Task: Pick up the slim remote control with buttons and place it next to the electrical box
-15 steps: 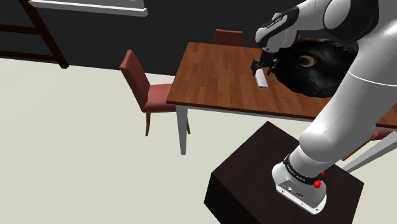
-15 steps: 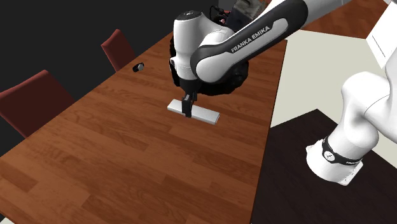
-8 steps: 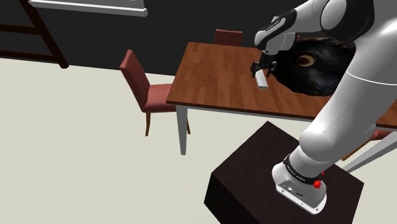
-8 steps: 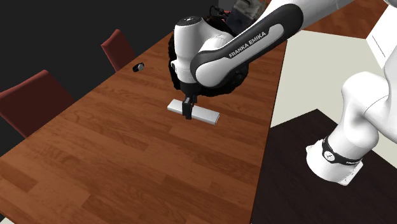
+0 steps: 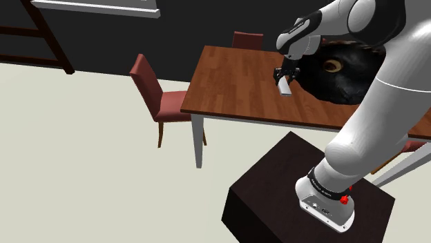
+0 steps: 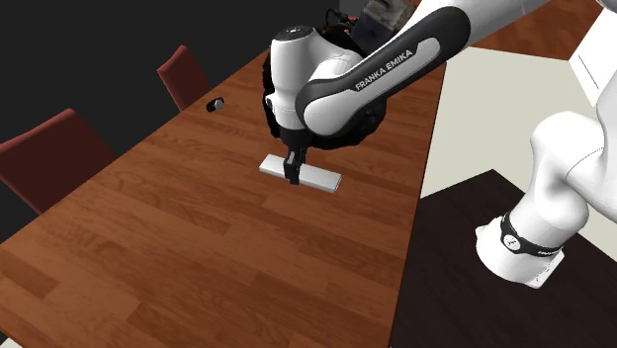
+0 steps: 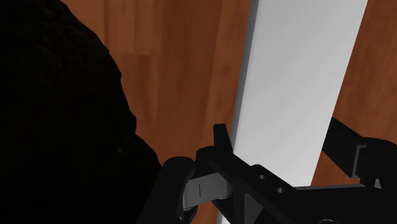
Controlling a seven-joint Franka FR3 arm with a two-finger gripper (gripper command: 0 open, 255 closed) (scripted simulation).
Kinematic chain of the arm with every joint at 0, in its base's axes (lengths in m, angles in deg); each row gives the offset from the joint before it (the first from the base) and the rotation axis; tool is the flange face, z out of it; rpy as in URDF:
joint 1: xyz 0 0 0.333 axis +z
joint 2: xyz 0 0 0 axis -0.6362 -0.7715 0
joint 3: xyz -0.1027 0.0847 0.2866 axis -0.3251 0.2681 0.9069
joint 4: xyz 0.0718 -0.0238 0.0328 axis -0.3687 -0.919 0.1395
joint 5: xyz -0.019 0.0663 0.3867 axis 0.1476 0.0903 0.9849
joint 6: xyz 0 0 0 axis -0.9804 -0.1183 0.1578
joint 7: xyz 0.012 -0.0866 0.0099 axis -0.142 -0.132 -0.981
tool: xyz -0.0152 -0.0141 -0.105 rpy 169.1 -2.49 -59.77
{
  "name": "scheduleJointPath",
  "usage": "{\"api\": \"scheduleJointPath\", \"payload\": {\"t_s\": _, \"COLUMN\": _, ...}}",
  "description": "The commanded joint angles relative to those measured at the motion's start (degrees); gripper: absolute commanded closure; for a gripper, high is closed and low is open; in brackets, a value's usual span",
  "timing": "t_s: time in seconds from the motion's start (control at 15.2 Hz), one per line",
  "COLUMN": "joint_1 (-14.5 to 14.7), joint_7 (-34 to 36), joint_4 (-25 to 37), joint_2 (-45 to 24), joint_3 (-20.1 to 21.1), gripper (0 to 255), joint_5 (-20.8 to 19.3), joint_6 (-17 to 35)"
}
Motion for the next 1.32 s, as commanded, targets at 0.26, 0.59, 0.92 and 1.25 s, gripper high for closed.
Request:
{"api": "scheduleJointPath", "payload": {"t_s": 0.26, "joint_1": 0.04, "joint_7": 0.22, "joint_4": 0.14, "joint_2": 0.58, "joint_3": -0.13, "gripper": 255, "joint_5": -0.35, "joint_6": -0.66}}
{"api": "scheduleJointPath", "payload": {"t_s": 0.59, "joint_1": 0.33, "joint_7": 1.04, "joint_4": 1.58, "joint_2": 2.84, "joint_3": -0.42, "gripper": 255, "joint_5": -1.62, "joint_6": -4.15}}
{"api": "scheduleJointPath", "payload": {"t_s": 0.92, "joint_1": 0.54, "joint_7": 1.73, "joint_4": 3.32, "joint_2": 4.83, "joint_3": -0.59, "gripper": 255, "joint_5": -2.69, "joint_6": -7.71}}
{"api": "scheduleJointPath", "payload": {"t_s": 1.25, "joint_1": 0.69, "joint_7": 2.29, "joint_4": 5.38, "joint_2": 6.53, "joint_3": -0.66, "gripper": 255, "joint_5": -3.55, "joint_6": -11.33}}
